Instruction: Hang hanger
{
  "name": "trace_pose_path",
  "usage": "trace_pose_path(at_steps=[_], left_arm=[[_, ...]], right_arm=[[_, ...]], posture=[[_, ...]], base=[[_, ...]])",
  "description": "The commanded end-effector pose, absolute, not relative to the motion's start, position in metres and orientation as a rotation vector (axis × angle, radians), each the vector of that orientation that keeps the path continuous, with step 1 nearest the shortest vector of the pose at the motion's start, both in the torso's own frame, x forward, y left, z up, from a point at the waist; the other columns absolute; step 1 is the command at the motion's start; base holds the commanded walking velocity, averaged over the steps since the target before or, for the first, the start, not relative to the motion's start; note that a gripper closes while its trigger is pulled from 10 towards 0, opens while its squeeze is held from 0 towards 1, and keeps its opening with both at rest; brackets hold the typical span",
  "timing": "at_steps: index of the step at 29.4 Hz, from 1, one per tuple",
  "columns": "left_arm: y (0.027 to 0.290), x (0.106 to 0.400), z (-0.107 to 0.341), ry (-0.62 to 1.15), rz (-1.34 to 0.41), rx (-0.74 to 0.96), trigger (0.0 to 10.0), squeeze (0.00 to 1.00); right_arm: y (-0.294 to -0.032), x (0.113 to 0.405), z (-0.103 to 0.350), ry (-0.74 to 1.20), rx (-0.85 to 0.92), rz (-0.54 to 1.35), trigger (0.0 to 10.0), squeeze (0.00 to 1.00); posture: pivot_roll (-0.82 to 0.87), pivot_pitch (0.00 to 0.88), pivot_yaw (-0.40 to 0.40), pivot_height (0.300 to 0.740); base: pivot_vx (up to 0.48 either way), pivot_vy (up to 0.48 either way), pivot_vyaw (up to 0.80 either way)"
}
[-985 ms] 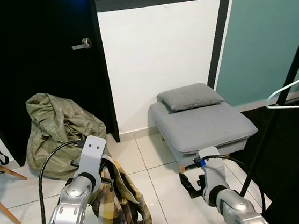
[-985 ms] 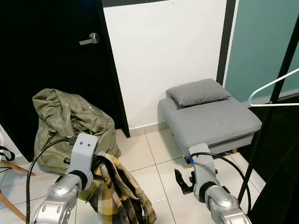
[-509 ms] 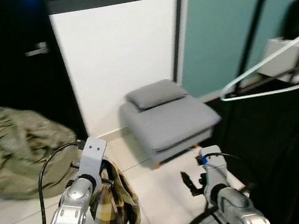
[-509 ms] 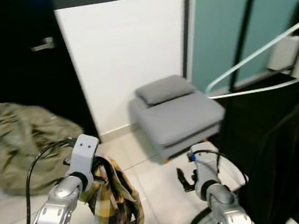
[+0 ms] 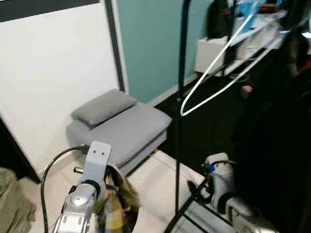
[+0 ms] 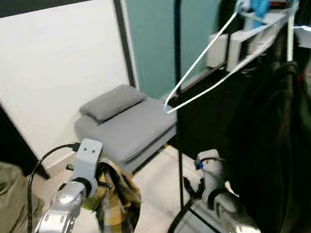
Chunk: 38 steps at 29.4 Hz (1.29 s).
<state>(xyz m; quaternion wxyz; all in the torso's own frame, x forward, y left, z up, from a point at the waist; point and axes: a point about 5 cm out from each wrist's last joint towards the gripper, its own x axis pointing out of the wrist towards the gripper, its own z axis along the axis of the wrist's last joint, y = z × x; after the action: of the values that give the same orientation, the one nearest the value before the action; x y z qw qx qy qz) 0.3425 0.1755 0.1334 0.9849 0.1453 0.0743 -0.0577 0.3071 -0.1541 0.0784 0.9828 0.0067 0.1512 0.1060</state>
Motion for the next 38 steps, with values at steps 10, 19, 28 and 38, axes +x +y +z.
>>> trace_pose_path(at_steps=[10, 19, 28, 38], left_arm=[[0.1838, 0.3435, 0.1392, 0.123, -0.108, 0.312, 10.0, 0.00], [0.1829, 0.3435, 0.1393, 0.115, -0.101, 0.289, 10.0, 0.00], [0.1843, 0.3442, 0.1399, 0.113, -0.092, 0.271, 10.0, 0.00], [0.1819, 0.3446, 0.1404, 0.111, -0.100, 0.265, 10.0, 0.00]], right_arm=[[-0.1518, 0.3023, 0.0709, 0.330, 0.048, 0.212, 10.0, 0.00], [-0.1511, 0.3012, 0.0695, 0.334, 0.051, 0.206, 10.0, 0.00], [-0.1520, 0.3020, 0.0693, 0.335, 0.051, 0.205, 10.0, 0.00], [-0.1517, 0.3008, 0.0678, 0.338, 0.054, 0.201, 10.0, 0.00]], posture=[[0.02, 0.101, 0.003, 0.740], [0.01, 0.100, 0.007, 0.740], [0.02, 0.102, 0.007, 0.740], [0.02, 0.103, 0.012, 0.740]], base=[[0.000, 0.000, -0.80], [0.000, 0.000, -0.80], [0.000, 0.000, -0.80], [0.000, 0.000, -0.80]])
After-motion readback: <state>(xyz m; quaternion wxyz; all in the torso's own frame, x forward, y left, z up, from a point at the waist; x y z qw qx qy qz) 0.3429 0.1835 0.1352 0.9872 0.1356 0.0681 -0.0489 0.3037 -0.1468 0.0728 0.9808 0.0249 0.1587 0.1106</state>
